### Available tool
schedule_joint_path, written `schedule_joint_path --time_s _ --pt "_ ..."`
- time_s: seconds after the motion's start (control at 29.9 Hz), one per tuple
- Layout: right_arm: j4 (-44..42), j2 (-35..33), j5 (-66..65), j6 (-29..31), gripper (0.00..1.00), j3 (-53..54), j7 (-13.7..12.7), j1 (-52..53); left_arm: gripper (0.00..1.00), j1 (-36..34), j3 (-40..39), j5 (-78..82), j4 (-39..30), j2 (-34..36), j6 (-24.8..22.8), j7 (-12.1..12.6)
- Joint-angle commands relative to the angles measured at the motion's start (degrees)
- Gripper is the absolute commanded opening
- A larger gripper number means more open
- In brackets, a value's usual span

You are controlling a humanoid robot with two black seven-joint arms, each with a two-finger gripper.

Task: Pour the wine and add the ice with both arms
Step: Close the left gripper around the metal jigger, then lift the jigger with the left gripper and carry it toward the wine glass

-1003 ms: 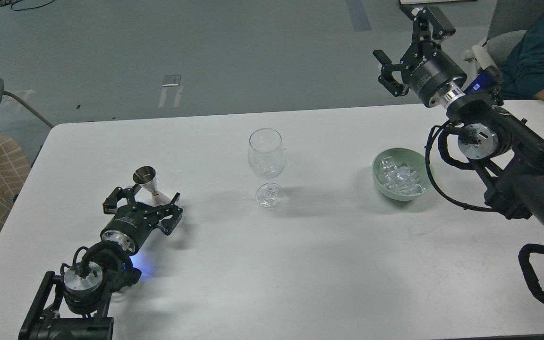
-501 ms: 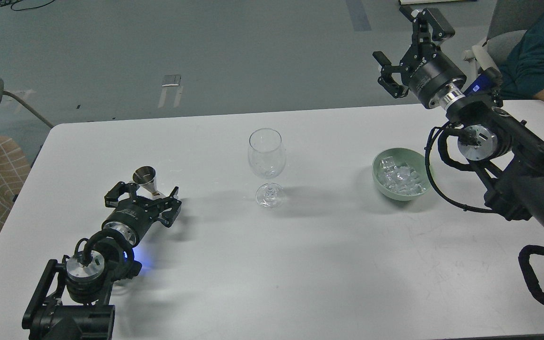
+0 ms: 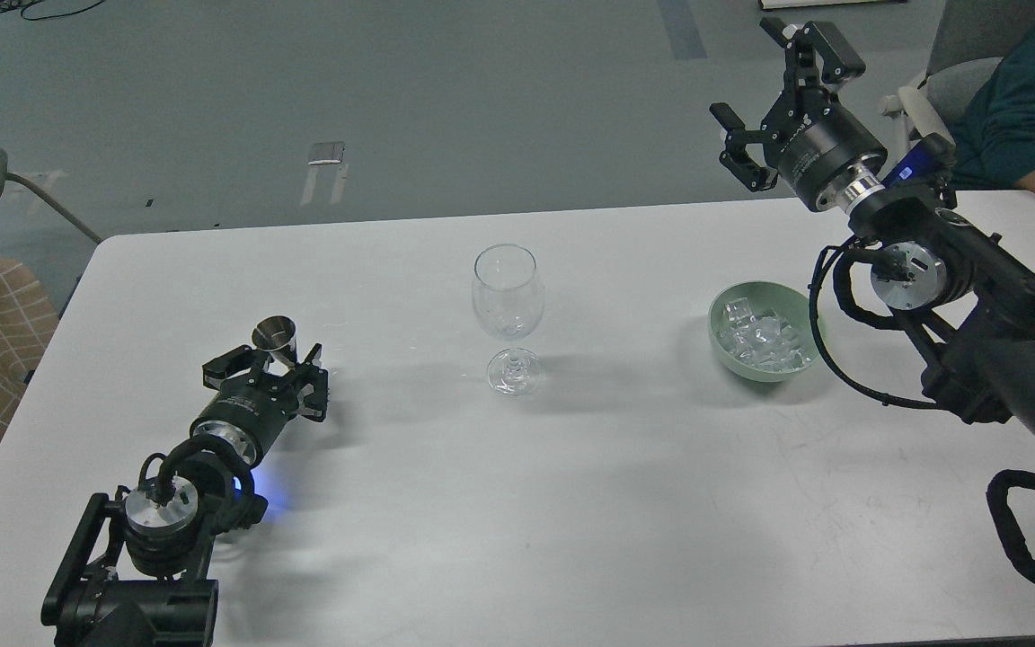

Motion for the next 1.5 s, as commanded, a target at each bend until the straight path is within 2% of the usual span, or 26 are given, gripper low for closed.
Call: schedule_joint_path --time_s 0.0,0.1,0.13,0.17,0.6,0.77,0.94,1.2,1.47 --pt "-0.01 0.00 0.00 0.00 1.00 0.00 0.00 0.00 0.14 -0.24 0.11 0.00 0.04 -0.07 -0.40 -0.31" --pt "-0.01 0.00 0.00 0.00 1.00 0.00 0.00 0.00 0.11 -0.24 -0.07 0.00 0.04 -0.16 -0.67 -0.39" --pt "-0.01 0.00 0.00 0.00 1.00 0.00 0.00 0.00 0.03 -0.24 -0.33 0.00 0.04 -0.25 -0.58 -0.48" --pt "-0.01 0.00 0.00 0.00 1.00 0.00 0.00 0.00 0.00 -0.33 -0.24 0.00 0.04 -0.25 -0.49 -0.48" --pt "-0.01 -0.09 0.00 0.00 1.00 0.00 0.00 0.00 0.00 -1.21 -1.30 -0.96 -0.84 -0.69 -0.67 -1.71" --pt "-0.01 -0.09 0.00 0.00 1.00 0.00 0.00 0.00 0.00 -2.70 -1.03 -0.88 -2.60 -0.69 0.65 -1.36" --pt "-0.01 -0.18 0.00 0.00 1.00 0.00 0.00 0.00 0.00 -3.58 -0.68 -0.88 -7.34 -0.69 5.48 -1.01" --pt "-0.01 -0.18 -0.09 0.00 1.00 0.00 0.00 0.00 0.00 -4.11 1.94 -0.88 -19.02 -0.69 13.65 -0.13" --pt "-0.01 -0.18 -0.09 0.00 1.00 0.00 0.00 -0.09 0.00 -4.46 6.43 -0.70 -24.12 -0.69 18.66 0.05"
